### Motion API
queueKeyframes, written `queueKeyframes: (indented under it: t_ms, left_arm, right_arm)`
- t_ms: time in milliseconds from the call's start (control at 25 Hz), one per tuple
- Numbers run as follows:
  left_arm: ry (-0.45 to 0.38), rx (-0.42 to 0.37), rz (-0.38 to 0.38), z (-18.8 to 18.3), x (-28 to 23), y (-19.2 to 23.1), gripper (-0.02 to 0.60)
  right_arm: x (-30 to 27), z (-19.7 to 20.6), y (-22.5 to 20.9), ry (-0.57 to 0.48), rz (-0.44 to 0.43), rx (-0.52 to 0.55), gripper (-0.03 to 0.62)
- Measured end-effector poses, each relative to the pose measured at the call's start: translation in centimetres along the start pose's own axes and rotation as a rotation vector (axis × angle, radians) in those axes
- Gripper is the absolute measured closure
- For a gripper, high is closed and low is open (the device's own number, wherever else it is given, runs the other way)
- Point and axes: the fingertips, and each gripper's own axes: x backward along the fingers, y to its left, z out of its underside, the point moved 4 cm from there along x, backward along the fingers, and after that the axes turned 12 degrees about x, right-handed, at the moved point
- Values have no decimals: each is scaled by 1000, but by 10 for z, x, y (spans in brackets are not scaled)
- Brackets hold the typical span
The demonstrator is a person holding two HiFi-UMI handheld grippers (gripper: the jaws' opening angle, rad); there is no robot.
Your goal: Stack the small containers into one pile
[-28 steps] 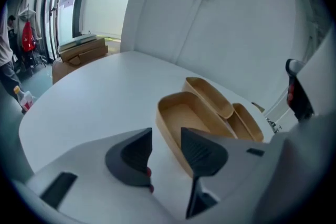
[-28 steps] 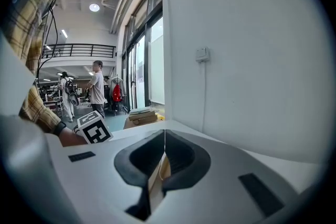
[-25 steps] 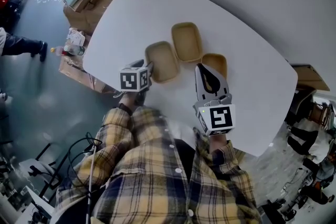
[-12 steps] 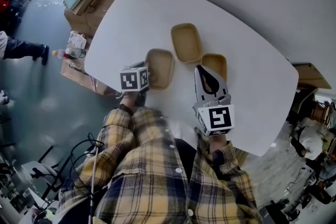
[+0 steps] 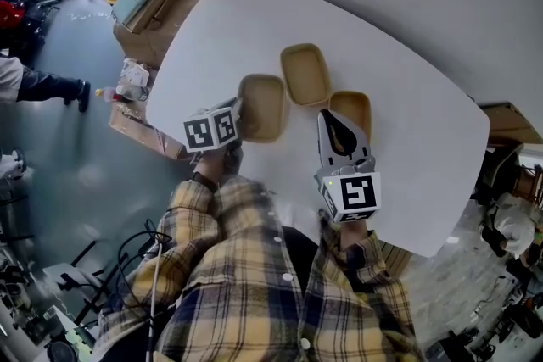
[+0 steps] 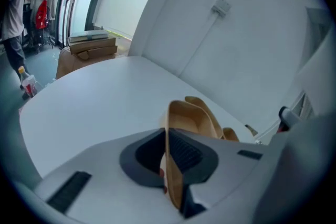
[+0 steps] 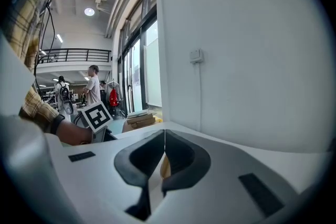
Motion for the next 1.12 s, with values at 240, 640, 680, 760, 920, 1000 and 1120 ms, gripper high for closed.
queueKeyframes:
  t_ms: [240,640,680,760,920,1000,1120]
  left_arm:
    - [-69,164,157,-29,6,-35,549]
    - [-108,281,194,-43,-34,-85,549]
    - [-106,297,192,-42,-40,-88,549]
    - [-102,317,181,-40,-51,-94,549]
    - [-107,318,134,-33,-71,-100,549]
    - [-114,327,111,-30,-76,-98,549]
    - [-110,326,75,-23,-81,-93,549]
  right_arm:
    - [3,2,-4,-7,18,-23,579]
    - [13,8,-19,18,52,-35,579]
    - [14,9,-21,22,54,-36,579]
    - [15,13,-26,32,58,-38,579]
    - [17,20,-34,49,64,-47,579]
    - [18,23,-38,58,66,-54,579]
    - [20,28,-42,73,68,-68,579]
